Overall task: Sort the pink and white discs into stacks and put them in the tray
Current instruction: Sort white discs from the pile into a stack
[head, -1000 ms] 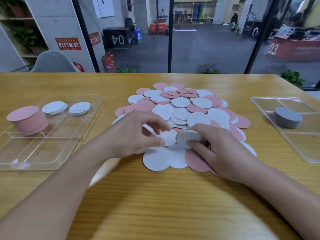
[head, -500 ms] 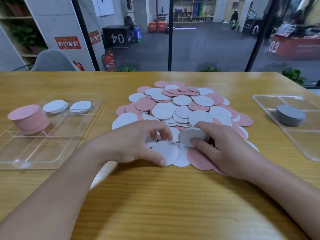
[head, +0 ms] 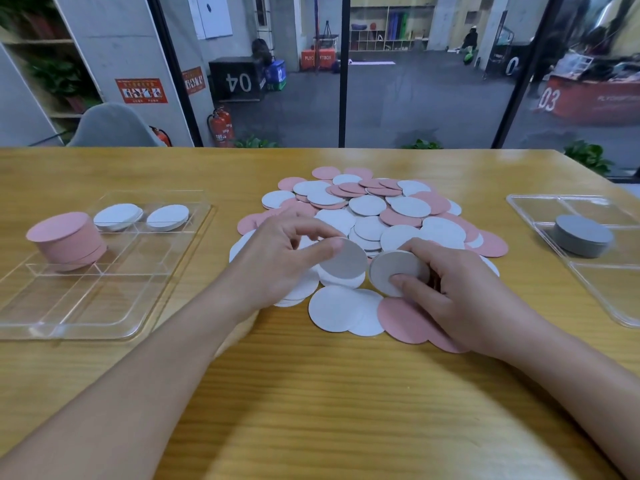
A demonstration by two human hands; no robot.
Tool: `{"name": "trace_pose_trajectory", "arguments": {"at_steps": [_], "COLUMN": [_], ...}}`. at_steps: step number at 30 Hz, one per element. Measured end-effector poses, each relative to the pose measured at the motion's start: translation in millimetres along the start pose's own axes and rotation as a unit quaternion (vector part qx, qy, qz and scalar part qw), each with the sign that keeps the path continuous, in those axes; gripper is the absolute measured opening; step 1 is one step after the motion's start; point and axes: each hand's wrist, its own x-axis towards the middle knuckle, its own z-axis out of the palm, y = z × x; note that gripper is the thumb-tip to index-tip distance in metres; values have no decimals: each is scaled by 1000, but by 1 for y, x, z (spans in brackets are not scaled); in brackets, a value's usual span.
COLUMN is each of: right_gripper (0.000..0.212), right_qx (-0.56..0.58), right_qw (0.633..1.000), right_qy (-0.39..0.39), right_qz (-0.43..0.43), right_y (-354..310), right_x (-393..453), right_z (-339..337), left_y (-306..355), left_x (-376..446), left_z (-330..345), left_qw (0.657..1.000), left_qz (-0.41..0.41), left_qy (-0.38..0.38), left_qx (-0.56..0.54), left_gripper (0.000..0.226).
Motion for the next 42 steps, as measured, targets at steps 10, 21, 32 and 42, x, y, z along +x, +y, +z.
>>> {"name": "trace_pose_trajectory", "arguments": {"at_steps": [10, 21, 32, 42], "right_gripper": [13, 14, 12, 22], "right_qx": [5, 33, -15, 0], "right_qw": [1000, 999, 999, 999], "right_qy": [-5, 26, -33, -33], "right_qz": [14, -4, -19, -17], "right_y": [-2, -12, -3, -4], "right_x": [-1, -3, -2, -2], "right_z": [-2, -3, 5, 3], "left_y": [-3, 4, 9, 21], "left_x": [1, -7, -8, -13], "left_z": [1, 5, -6, -16], "left_qw": [1000, 996, 990, 934], "left_qz": [-7, 29, 15, -56], "left_qy": [5, -76, -122, -258], "left_qx": [12, 37, 63, 241], "left_gripper": [30, 15, 26, 50]}}
